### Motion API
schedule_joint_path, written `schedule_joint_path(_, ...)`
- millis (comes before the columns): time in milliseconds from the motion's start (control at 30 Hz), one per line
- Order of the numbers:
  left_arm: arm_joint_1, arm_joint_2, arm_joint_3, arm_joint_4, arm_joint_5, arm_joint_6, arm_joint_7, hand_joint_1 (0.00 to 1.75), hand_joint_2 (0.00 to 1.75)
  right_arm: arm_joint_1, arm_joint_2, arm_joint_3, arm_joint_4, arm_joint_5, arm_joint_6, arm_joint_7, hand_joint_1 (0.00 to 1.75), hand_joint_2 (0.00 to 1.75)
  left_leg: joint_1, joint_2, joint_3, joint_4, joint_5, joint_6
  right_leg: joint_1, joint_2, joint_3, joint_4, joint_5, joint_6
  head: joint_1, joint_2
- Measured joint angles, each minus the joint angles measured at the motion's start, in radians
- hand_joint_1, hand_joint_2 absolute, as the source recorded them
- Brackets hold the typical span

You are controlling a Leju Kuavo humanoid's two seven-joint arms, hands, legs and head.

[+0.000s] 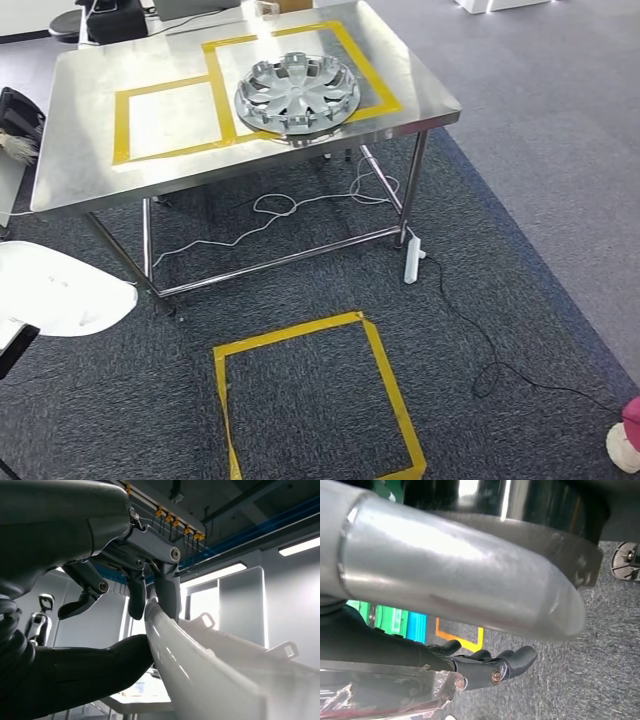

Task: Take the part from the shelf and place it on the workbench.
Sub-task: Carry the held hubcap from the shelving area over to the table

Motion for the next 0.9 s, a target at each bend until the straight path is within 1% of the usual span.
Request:
schedule_joint_path(33,-0.002,0.001,0.0,0.0,0.0,0.0,0.0,1.75,1.75,0.001,0.0,0.0,0.0,0.0,0.0,0.0,0.0,0.0,-0.002,0.034,-0.02,0.04,-0.024,-0.003,-0.001,-0.014,0.001,-0.003,0.002,-0.006,-0.002,0.0)
schedule_joint_path(67,-0.004,0.002,-0.001,0.0,0.0,0.0,0.0,1.75,1.75,0.003,0.0,0.0,0.0,0.0,0.0,0.0,0.0,0.0,-0.004,0.071,-0.049,0.1,-0.057,-0.007,0.001,-0.029,0.001,-0.004,0.002,-0.009,-0.004,0.0)
schedule_joint_path(100,-0.006,0.002,-0.002,0.0,0.0,0.0,0.0,1.75,1.75,0.004,0.0,0.0,0.0,0.001,0.0,0.0,0.0,0.0,-0.004,0.091,-0.083,0.169,-0.09,-0.009,0.002,-0.043,0.0,-0.004,0.001,-0.011,-0.005,0.0)
schedule_joint_path(133,-0.007,0.002,-0.002,0.0,0.0,0.0,0.001,1.75,1.75,0.005,0.0,0.0,0.0,0.001,0.0,0.0,0.0,0.0,-0.004,0.099,-0.111,0.228,-0.112,-0.012,0.002,-0.058,0.0,-0.004,0.0,-0.012,-0.005,0.0)
schedule_joint_path(167,-0.005,0.002,-0.003,0.0,0.0,-0.001,0.001,1.75,1.75,0.007,0.0,0.0,0.0,0.001,0.001,0.0,0.0,0.0,-0.003,0.102,-0.125,0.259,-0.118,-0.013,0.003,-0.072,-0.001,-0.004,-0.001,-0.012,-0.005,0.0)
schedule_joint_path(200,-0.004,0.002,-0.003,0.0,0.0,-0.001,0.001,1.75,1.75,0.007,0.0,0.0,0.0,0.001,0.001,0.0,0.0,0.0,-0.003,0.104,-0.121,0.252,-0.104,-0.013,0.003,-0.086,0.0,-0.004,-0.002,-0.011,-0.005,0.0)
schedule_joint_path(233,-0.004,0.003,-0.003,0.0,0.0,-0.001,0.002,1.75,1.75,0.007,0.0,0.0,0.0,0.001,0.002,0.0,0.0,0.0,-0.003,0.111,-0.095,0.207,-0.076,-0.013,0.002,-0.1,0.001,-0.004,-0.004,-0.01,-0.006,0.0)
schedule_joint_path(267,-0.004,0.004,-0.002,0.0,0.0,-0.001,0.002,1.75,1.75,0.007,0.0,0.0,0.0,0.001,0.002,0.0,0.0,0.0,-0.004,0.13,-0.055,0.138,-0.043,-0.012,0.003,-0.114,0.004,-0.004,-0.006,-0.006,-0.005,0.0)
schedule_joint_path(300,-0.006,0.005,-0.003,0.0,0.0,-0.001,0.003,1.75,1.75,0.006,0.0,0.0,0.0,0.001,0.002,0.0,0.0,0.0,-0.006,0.157,-0.016,0.069,-0.02,-0.011,0.006,-0.126,0.006,-0.002,-0.01,-0.002,-0.007,0.0)
schedule_joint_path(333,-0.008,0.006,-0.003,0.0,0.0,-0.001,0.004,1.75,1.75,0.006,0.0,0.0,0.0,0.001,0.002,0.0,0.0,0.0,-0.008,0.176,0.013,0.017,-0.005,-0.006,0.01,-0.136,0.008,-0.002,-0.014,0.004,-0.006,0.0)
schedule_joint_path(367,-0.009,0.006,-0.004,0.0,0.0,0.0,0.004,1.75,1.75,0.005,0.0,0.0,0.0,0.001,0.002,0.0,0.0,0.0,-0.01,0.188,0.028,-0.011,-0.001,0.0,0.014,-0.147,0.01,-0.002,-0.018,0.009,-0.005,0.0)
schedule_joint_path(400,-0.009,0.007,-0.004,0.0,0.0,0.0,0.005,1.75,1.75,0.005,0.0,0.0,0.0,0.001,0.002,0.0,0.0,0.0,-0.012,0.184,0.03,-0.018,-0.003,0.008,0.016,-0.158,0.014,-0.004,-0.02,0.014,-0.004,0.0)
schedule_joint_path(433,-0.007,0.007,-0.004,0.0,-0.001,0.0,0.007,1.75,1.75,0.003,0.0,0.0,0.0,0.0,0.002,0.0,0.0,0.0,-0.011,0.168,0.028,-0.018,-0.001,0.016,0.016,-0.17,0.02,-0.008,-0.022,0.02,-0.002,0.0)
schedule_joint_path(467,-0.004,0.008,-0.004,0.0,-0.001,0.0,0.008,1.75,1.75,0.002,0.0,0.0,0.0,-0.002,0.004,0.0,0.0,0.0,-0.01,0.157,0.028,-0.02,0.0,0.023,0.014,-0.165,0.024,-0.006,-0.026,0.027,0.0,0.0)
schedule_joint_path(500,-0.003,0.009,-0.004,0.0,-0.001,0.0,0.009,1.75,1.75,0.001,0.0,-0.001,0.0,-0.008,0.006,0.0,0.0,0.0,-0.008,0.147,0.028,-0.021,0.002,0.03,0.012,-0.144,0.021,0.007,-0.037,0.033,0.001,0.0)
schedule_joint_path(533,-0.004,0.009,-0.004,0.0,-0.001,0.0,0.011,1.75,1.75,0.001,0.0,-0.001,0.0,-0.014,0.01,0.0,0.0,0.0,-0.006,0.138,0.028,-0.023,0.005,0.036,0.01,-0.112,0.005,0.042,-0.058,0.039,0.002,0.0)
schedule_joint_path(567,-0.004,0.01,-0.004,0.0,-0.001,0.0,0.011,1.75,1.75,0.002,0.0,-0.003,0.0,-0.022,0.014,0.0,0.0,0.0,-0.004,0.131,0.028,-0.023,0.006,0.041,0.008,-0.075,-0.022,0.098,-0.087,0.043,0.004,0.0)
schedule_joint_path(600,-0.004,0.011,-0.005,0.0,-0.001,0.0,0.012,1.75,1.75,0.003,0.0,-0.005,0.0,-0.028,0.017,0.0,0.0,0.0,-0.004,0.123,0.027,-0.023,0.006,0.044,0.007,-0.052,-0.059,0.169,-0.119,0.044,0.006,0.0)
schedule_joint_path(633,-0.004,0.01,-0.007,0.0,0.0,-0.001,0.012,1.75,1.75,0.004,0.0,-0.007,0.0,-0.033,0.019,0.0,0.0,0.0,-0.005,0.115,0.027,-0.023,0.005,0.045,0.007,-0.043,-0.095,0.236,-0.142,0.044,0.006,0.0)
schedule_joint_path(667,-0.004,0.01,-0.008,0.0,0.002,-0.002,0.012,1.75,1.75,0.004,0.0,-0.008,0.0,-0.035,0.019,-0.001,0.0,0.0,-0.007,0.108,0.027,-0.022,0.005,0.046,0.007,-0.04,-0.121,0.278,-0.149,0.043,0.007,0.0)
schedule_joint_path(700,-0.004,0.011,-0.009,0.0,0.008,-0.005,0.009,1.75,1.75,0.004,0.0,-0.009,0.0,-0.037,0.019,-0.001,0.0,0.0,-0.008,0.101,0.028,-0.022,0.004,0.046,0.008,-0.039,-0.13,0.283,-0.136,0.041,0.007,0.0)
schedule_joint_path(733,-0.003,0.012,-0.011,0.0,0.018,-0.009,0.003,1.75,1.75,0.004,0.0,-0.01,0.0,-0.037,0.018,-0.002,0.0,0.0,-0.009,0.095,0.029,-0.022,0.004,0.046,0.008,-0.039,-0.117,0.245,-0.105,0.038,0.007,0.0)
schedule_joint_path(767,-0.003,0.014,-0.014,0.0,0.03,-0.012,-0.007,1.75,1.75,0.003,0.0,-0.01,0.0,-0.037,0.018,-0.002,0.0,0.0,-0.009,0.089,0.031,-0.022,0.003,0.046,0.008,-0.038,-0.088,0.177,-0.064,0.033,0.007,0.0)
schedule_joint_path(800,-0.003,0.017,-0.017,0.0,0.046,-0.014,-0.021,1.75,1.75,0.002,0.0,-0.01,0.0,-0.037,0.018,-0.002,0.0,0.0,-0.01,0.085,0.032,-0.021,0.003,0.044,0.008,-0.034,-0.055,0.103,-0.032,0.029,0.008,0.0)
schedule_joint_path(833,-0.001,0.023,-0.021,0.0,0.063,-0.014,-0.039,1.75,1.75,0.001,0.0,-0.01,0.0,-0.037,0.018,-0.002,0.0,0.0,-0.011,0.081,0.032,-0.02,0.002,0.04,0.009,-0.031,-0.027,0.045,-0.011,0.025,0.007,0.0)
schedule_joint_path(867,0.001,0.03,-0.025,0.0,0.082,-0.014,-0.059,1.75,1.75,0.001,0.0,-0.01,0.0,-0.037,0.019,-0.002,0.0,0.0,-0.012,0.078,0.03,-0.018,0.001,0.037,0.009,-0.028,-0.01,0.008,-0.001,0.022,0.007,0.0)
schedule_joint_path(900,0.004,0.039,-0.03,0.0,0.105,-0.013,-0.084,1.75,1.75,0.001,0.0,-0.01,0.0,-0.036,0.021,-0.002,0.0,0.0,-0.013,0.077,0.027,-0.017,0.002,0.037,0.009,-0.026,-0.005,-0.004,-0.001,0.022,0.007,0.0)
